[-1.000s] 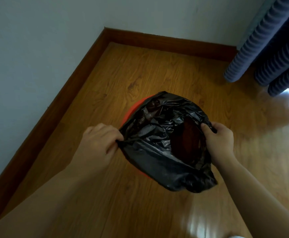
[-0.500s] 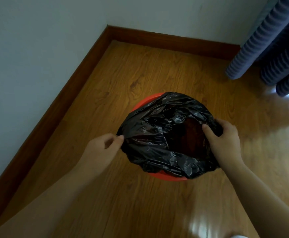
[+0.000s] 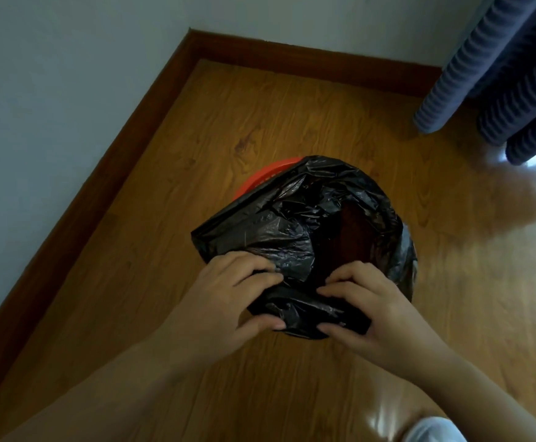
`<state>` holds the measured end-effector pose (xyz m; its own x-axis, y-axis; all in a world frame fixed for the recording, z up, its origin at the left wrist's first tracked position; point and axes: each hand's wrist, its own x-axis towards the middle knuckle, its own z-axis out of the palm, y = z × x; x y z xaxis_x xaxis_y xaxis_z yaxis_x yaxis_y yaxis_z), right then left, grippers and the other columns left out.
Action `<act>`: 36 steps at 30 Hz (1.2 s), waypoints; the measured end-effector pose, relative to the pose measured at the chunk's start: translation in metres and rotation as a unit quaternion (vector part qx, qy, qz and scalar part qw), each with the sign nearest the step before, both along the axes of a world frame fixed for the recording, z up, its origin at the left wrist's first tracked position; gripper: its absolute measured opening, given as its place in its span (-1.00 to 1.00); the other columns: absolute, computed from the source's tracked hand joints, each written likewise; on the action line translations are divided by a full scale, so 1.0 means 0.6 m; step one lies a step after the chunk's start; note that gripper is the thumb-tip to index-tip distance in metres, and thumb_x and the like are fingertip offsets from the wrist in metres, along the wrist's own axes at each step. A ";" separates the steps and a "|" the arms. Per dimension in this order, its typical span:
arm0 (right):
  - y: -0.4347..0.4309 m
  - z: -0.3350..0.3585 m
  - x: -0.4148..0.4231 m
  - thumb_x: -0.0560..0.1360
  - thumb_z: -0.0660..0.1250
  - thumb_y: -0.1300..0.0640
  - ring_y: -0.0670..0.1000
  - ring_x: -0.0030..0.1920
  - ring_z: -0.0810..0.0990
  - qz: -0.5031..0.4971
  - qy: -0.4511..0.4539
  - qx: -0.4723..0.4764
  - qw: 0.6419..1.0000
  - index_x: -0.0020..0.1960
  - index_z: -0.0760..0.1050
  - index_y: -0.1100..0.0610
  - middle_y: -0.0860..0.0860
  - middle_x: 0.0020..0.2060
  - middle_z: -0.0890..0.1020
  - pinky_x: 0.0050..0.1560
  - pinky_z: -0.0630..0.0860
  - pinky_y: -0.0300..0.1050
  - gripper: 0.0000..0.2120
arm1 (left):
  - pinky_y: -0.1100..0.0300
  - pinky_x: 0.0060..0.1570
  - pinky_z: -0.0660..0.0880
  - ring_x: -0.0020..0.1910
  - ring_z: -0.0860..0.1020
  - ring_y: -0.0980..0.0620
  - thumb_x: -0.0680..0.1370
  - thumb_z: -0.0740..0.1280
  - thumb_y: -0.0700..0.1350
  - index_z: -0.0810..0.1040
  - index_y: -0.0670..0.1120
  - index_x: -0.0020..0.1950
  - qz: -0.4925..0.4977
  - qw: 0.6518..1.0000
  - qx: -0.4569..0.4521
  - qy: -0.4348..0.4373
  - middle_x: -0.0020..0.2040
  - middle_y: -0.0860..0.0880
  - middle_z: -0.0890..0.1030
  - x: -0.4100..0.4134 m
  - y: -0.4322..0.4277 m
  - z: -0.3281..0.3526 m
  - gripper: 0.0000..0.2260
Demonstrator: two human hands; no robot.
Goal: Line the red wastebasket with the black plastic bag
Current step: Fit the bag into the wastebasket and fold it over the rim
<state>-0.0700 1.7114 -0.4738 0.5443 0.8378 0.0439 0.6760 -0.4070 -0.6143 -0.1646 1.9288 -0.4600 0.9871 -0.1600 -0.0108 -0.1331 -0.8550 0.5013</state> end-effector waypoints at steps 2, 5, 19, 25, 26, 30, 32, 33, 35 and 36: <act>0.000 0.001 0.003 0.36 0.45 0.12 0.01 -0.12 0.53 0.000 -0.009 0.008 1.000 -0.01 0.56 0.16 0.05 -0.12 0.55 -0.10 0.53 -0.02 -0.77 | 0.24 0.13 0.23 0.11 0.38 0.12 0.45 0.20 0.20 0.54 -0.11 0.18 -0.010 1.000 0.013 0.011 0.05 -0.01 0.58 0.002 -0.005 -0.001 -0.53; 0.005 0.001 0.006 0.35 0.43 0.34 0.01 -0.21 0.53 -0.013 -0.016 0.030 0.999 -0.15 0.53 0.17 0.04 -0.21 0.54 -0.21 0.53 -0.01 -0.85 | 0.25 0.02 0.23 -0.01 0.45 0.09 0.47 0.18 0.10 0.58 -0.09 0.11 -0.010 0.999 0.032 0.012 -0.07 0.01 0.59 0.013 -0.008 -0.001 -0.63; 0.035 0.015 0.018 0.33 0.41 -0.09 -0.03 -0.13 0.55 -0.094 0.023 -0.004 0.995 0.05 0.51 0.18 -0.01 -0.15 0.56 -0.09 0.52 0.00 -0.57 | 0.19 -0.22 0.12 -0.30 0.47 0.04 0.33 0.37 -0.31 0.49 -0.11 -0.21 0.133 0.987 0.044 -0.075 -0.30 0.10 0.45 0.077 0.008 -0.022 -0.85; 0.040 -0.001 0.016 0.36 0.41 0.33 -0.11 -0.30 0.49 -0.136 0.050 -0.018 0.989 -0.20 0.41 0.06 -0.09 -0.29 0.50 -0.23 0.44 -0.17 -0.76 | 0.24 -0.01 0.12 -0.07 0.40 0.22 0.40 0.13 0.36 0.60 0.07 -0.03 0.074 0.997 -0.039 -0.001 -0.09 0.21 0.49 0.049 0.014 -0.032 -0.54; 0.043 -0.002 0.018 0.36 0.40 0.35 -0.08 -0.32 0.50 -0.144 0.047 -0.017 0.988 -0.22 0.38 0.05 -0.06 -0.30 0.51 -0.27 0.41 -0.22 -0.74 | 0.25 0.01 0.11 -0.05 0.38 0.24 0.37 0.08 0.42 0.58 0.07 0.01 0.064 0.997 -0.034 0.007 -0.07 0.23 0.50 0.047 0.013 -0.029 -0.45; 0.054 -0.003 0.018 0.36 0.37 0.37 -0.03 -0.33 0.52 -0.165 0.028 -0.006 0.986 -0.10 0.40 0.12 -0.01 -0.31 0.53 -0.31 0.39 -0.25 -0.76 | 0.38 0.02 0.06 -0.11 0.28 0.34 0.40 0.34 0.20 0.53 0.05 0.13 0.071 0.997 -0.036 0.011 -0.12 0.34 0.39 0.045 0.002 -0.028 -0.63; 0.053 -0.002 0.016 0.35 0.39 0.36 -0.08 -0.40 0.48 -0.175 0.006 -0.003 0.985 -0.03 0.40 0.17 -0.10 -0.39 0.46 -0.30 0.42 -0.14 -0.73 | 0.31 -0.01 0.09 -0.08 0.34 0.26 0.43 0.41 -0.01 0.53 0.07 0.06 0.090 0.995 -0.043 -0.001 -0.13 0.31 0.41 0.049 -0.003 -0.031 -0.78; 0.050 -0.002 0.015 0.33 0.41 0.36 -0.15 -0.44 0.41 -0.181 -0.007 0.001 0.983 -0.04 0.40 0.18 -0.17 -0.44 0.38 -0.31 0.40 -0.11 -0.71 | 0.29 -0.02 0.11 -0.09 0.37 0.23 0.43 0.42 -0.07 0.52 0.09 -0.03 0.094 0.994 -0.047 -0.005 -0.16 0.31 0.41 0.049 -0.004 -0.029 -0.84; 0.042 0.002 0.011 0.27 0.44 0.38 -0.23 -0.50 0.28 -0.180 -0.022 0.000 0.983 -0.07 0.40 0.18 -0.21 -0.50 0.24 -0.29 0.41 -0.06 -0.68 | 0.34 -0.05 0.12 -0.16 0.39 0.17 0.42 0.42 -0.18 0.42 0.13 -0.20 0.111 0.992 -0.051 -0.013 -0.26 0.29 0.41 0.048 -0.003 -0.029 -0.75; 0.038 0.004 0.008 0.25 0.45 0.40 -0.25 -0.49 0.26 -0.171 -0.023 -0.003 0.985 -0.08 0.41 0.17 -0.22 -0.49 0.21 -0.25 0.42 -0.05 -0.66 | 0.37 -0.04 0.13 -0.19 0.39 0.17 0.41 0.41 -0.24 0.36 0.14 -0.26 0.122 0.991 -0.054 -0.014 -0.29 0.27 0.41 0.048 -0.002 -0.029 -0.68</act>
